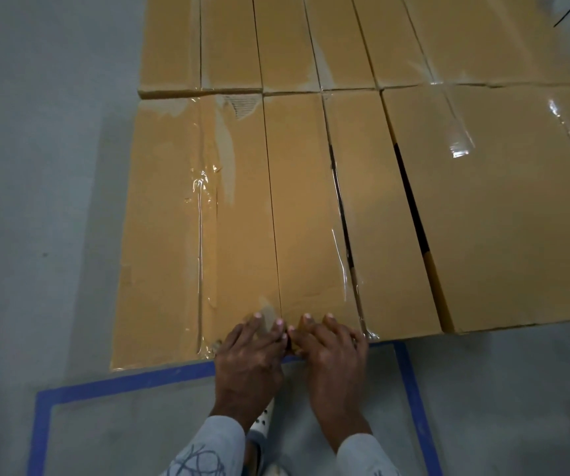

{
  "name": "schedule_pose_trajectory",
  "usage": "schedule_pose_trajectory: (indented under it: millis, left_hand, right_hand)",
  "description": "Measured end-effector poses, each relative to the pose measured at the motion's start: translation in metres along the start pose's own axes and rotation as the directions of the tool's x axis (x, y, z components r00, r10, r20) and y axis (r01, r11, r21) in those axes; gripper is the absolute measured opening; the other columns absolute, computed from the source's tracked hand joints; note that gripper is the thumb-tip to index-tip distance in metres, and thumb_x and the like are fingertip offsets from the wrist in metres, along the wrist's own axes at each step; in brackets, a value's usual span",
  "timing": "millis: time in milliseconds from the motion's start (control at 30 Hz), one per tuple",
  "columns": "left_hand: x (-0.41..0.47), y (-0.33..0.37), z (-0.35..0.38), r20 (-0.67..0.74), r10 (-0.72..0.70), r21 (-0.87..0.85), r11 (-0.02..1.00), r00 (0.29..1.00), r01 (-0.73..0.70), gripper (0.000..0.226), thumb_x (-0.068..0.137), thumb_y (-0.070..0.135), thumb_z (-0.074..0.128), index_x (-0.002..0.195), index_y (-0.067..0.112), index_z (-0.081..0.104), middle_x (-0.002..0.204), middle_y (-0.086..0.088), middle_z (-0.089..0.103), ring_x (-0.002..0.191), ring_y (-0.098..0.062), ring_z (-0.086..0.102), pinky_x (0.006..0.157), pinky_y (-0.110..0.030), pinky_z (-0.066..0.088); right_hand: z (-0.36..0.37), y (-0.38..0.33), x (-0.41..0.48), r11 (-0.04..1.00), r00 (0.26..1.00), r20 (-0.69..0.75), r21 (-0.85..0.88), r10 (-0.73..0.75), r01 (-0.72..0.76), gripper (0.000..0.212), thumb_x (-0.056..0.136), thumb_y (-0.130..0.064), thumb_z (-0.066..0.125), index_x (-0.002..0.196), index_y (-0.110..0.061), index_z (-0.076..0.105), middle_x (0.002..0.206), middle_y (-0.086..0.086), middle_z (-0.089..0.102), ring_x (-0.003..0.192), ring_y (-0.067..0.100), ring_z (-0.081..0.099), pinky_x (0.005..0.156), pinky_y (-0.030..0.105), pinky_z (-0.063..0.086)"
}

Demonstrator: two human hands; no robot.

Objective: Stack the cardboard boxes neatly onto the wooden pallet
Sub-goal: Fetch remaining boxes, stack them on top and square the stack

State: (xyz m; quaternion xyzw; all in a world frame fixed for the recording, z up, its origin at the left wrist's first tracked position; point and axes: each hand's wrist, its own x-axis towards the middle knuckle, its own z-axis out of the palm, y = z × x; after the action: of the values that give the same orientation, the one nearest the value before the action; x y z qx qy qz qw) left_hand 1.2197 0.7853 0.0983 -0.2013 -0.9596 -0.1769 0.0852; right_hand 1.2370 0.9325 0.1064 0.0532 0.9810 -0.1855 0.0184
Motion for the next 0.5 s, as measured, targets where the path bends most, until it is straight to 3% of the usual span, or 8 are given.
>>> schedule_pose_trajectory:
  millis: [133,333,500]
  left_hand:
    - [-0.003,0.000,0.005,-0.011,0.001,-0.011,1.000,1.000,-0.001,0.031,0.086,0.020,0.054,0.093,0.021,0.084,0.108,0.003,0.079,0.104,-0.033,0.075,0.087,-0.049,0.061]
    - [-0.004,0.003,0.008,-0.062,-0.045,-0.014,0.999,0.997,0.044,0.037,0.093,0.018,0.047,0.091,0.021,0.084,0.106,0.004,0.079,0.104,-0.030,0.075,0.089,-0.045,0.060]
    - [-0.007,0.014,0.005,-0.098,-0.108,0.023,0.994,0.989,0.111,0.033,0.079,0.017,0.054,0.093,0.015,0.084,0.104,-0.004,0.080,0.102,-0.034,0.075,0.086,-0.037,0.057]
  right_hand:
    - [-0.003,0.001,0.000,1.000,1.000,-0.018,0.002,-0.012,0.012,0.058,0.055,-0.010,0.099,0.106,-0.031,0.081,0.116,-0.005,0.076,0.111,0.033,0.070,0.092,0.043,0.040]
    - [0.002,0.006,-0.003,0.999,0.997,0.065,-0.017,-0.032,0.033,0.069,0.050,-0.011,0.099,0.111,-0.034,0.079,0.123,-0.006,0.074,0.116,0.032,0.068,0.093,0.043,0.034]
    - [-0.011,0.008,0.004,0.989,0.989,0.012,-0.003,-0.146,0.146,0.045,0.063,-0.015,0.090,0.102,-0.032,0.076,0.118,-0.008,0.073,0.109,0.029,0.064,0.086,0.048,0.047]
